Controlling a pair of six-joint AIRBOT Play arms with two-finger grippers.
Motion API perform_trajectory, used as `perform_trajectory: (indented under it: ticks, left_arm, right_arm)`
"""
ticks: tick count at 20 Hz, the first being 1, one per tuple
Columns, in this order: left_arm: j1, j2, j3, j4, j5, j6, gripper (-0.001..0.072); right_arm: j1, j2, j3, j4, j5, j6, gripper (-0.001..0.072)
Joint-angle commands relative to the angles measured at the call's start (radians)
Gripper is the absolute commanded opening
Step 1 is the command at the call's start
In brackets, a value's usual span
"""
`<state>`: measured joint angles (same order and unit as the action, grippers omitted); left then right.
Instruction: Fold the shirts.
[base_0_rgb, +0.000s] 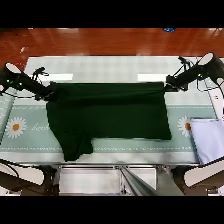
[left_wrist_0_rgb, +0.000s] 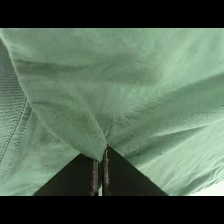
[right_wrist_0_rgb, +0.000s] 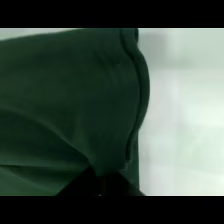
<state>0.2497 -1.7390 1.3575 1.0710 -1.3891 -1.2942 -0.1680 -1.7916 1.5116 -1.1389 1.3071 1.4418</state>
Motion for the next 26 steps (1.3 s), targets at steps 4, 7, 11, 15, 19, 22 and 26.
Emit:
perform_trajectory:
  ticks: [4,7,11,15,19,22,26]
  left_arm:
    - [0.038,0.004,0.053,0.014,-0.211,-0.072,0.0509]
    - [0.116,0.105,0.021,0.015,-0.284,-0.079,0.0509]
    - [0.262,0.403,-0.294,0.067,-0.087,-0.078,0.0509]
    - [0.438,0.682,-0.718,-0.132,0.032,0.033,0.0509]
    - [0.485,0.795,-0.950,-0.210,0.103,0.067,0.0509]
    - [0.454,0.789,-0.962,-0.047,0.110,-0.042,0.0509]
    - [0.371,0.761,-0.969,-0.021,0.134,-0.081,0.0509]
  right_arm:
    - [-0.012,0.020,0.000,-0.006,0.056,0.041,0.0408]
    - [-0.115,0.146,-0.001,-0.072,0.114,0.060,0.0408]
    - [-0.248,0.416,-0.280,-0.108,-0.031,0.063,0.0408]
    - [-0.288,0.699,-0.758,0.143,-0.251,-0.070,0.0408]
    - [-0.288,0.838,-1.011,0.320,-0.259,-0.170,0.0408]
    - [-0.288,0.858,-1.048,0.320,-0.209,-0.194,0.0408]
    - [-0.288,0.858,-1.048,0.335,-0.208,-0.195,0.0408]
